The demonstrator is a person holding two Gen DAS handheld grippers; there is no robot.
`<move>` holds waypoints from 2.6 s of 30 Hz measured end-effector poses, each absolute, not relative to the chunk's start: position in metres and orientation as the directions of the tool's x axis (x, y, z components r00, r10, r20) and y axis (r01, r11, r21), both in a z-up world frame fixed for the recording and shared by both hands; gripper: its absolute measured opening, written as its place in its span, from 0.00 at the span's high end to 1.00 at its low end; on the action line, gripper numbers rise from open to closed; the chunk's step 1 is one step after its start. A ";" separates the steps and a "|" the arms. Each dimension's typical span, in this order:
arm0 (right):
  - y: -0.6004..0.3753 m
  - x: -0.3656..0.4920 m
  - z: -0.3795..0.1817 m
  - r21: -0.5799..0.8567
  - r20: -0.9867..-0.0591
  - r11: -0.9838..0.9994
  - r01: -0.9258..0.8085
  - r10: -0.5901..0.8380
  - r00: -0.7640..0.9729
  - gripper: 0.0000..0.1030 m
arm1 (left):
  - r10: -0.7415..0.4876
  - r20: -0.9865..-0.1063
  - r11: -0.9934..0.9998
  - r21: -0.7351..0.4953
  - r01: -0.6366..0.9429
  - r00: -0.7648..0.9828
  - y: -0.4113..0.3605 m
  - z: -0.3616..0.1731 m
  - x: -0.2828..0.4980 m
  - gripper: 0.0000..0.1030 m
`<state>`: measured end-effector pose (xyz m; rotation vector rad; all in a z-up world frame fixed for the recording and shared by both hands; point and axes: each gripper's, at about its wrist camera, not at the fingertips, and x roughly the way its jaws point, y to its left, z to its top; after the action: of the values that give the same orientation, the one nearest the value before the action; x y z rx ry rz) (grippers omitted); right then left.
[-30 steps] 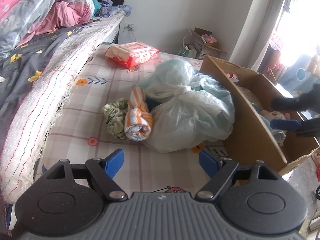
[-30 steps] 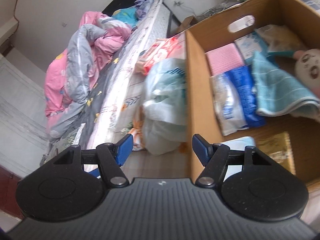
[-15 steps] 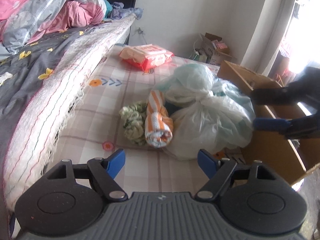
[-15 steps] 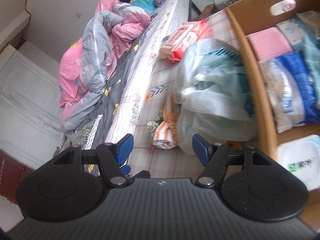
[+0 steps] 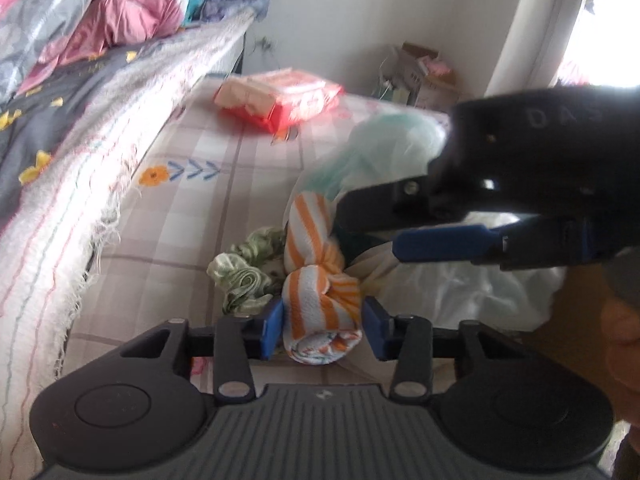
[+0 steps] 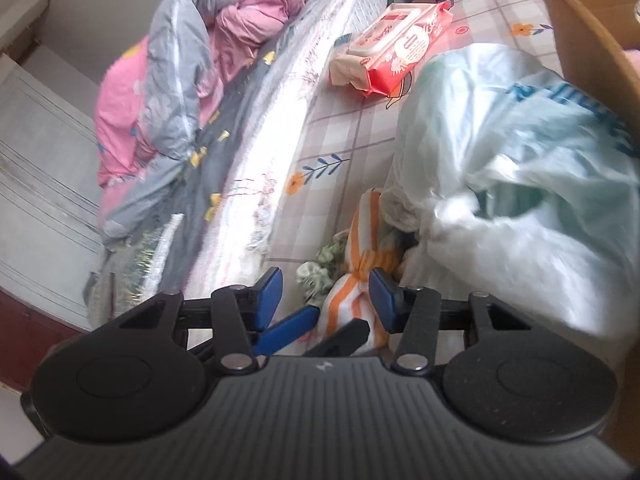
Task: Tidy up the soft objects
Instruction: 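Grasp the orange striped rolled towel with the right tool, then lift the striped towel and carry it toward the cardboard box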
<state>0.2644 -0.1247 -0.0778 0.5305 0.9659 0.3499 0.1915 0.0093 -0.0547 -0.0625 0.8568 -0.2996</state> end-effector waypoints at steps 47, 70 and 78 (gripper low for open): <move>-0.121 0.217 -0.136 0.701 -0.687 0.709 0.084 0.638 0.349 0.58 | -0.412 -0.695 0.908 -0.368 0.201 0.590 0.053 -0.045 0.104 0.72; -0.124 0.215 -0.146 0.677 -0.712 0.732 0.081 0.623 0.323 0.62 | -0.433 -0.737 0.901 -0.368 0.230 0.519 0.042 -0.058 0.113 0.47; -0.126 0.215 -0.149 0.682 -0.712 0.726 0.090 0.630 0.310 0.61 | -0.427 -0.759 0.904 -0.367 0.219 0.491 0.037 -0.072 0.119 0.43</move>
<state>0.2151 -0.1260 -0.1489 0.7067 1.2240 0.3981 0.1192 0.0369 -0.0716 -0.2334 0.9830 -0.3961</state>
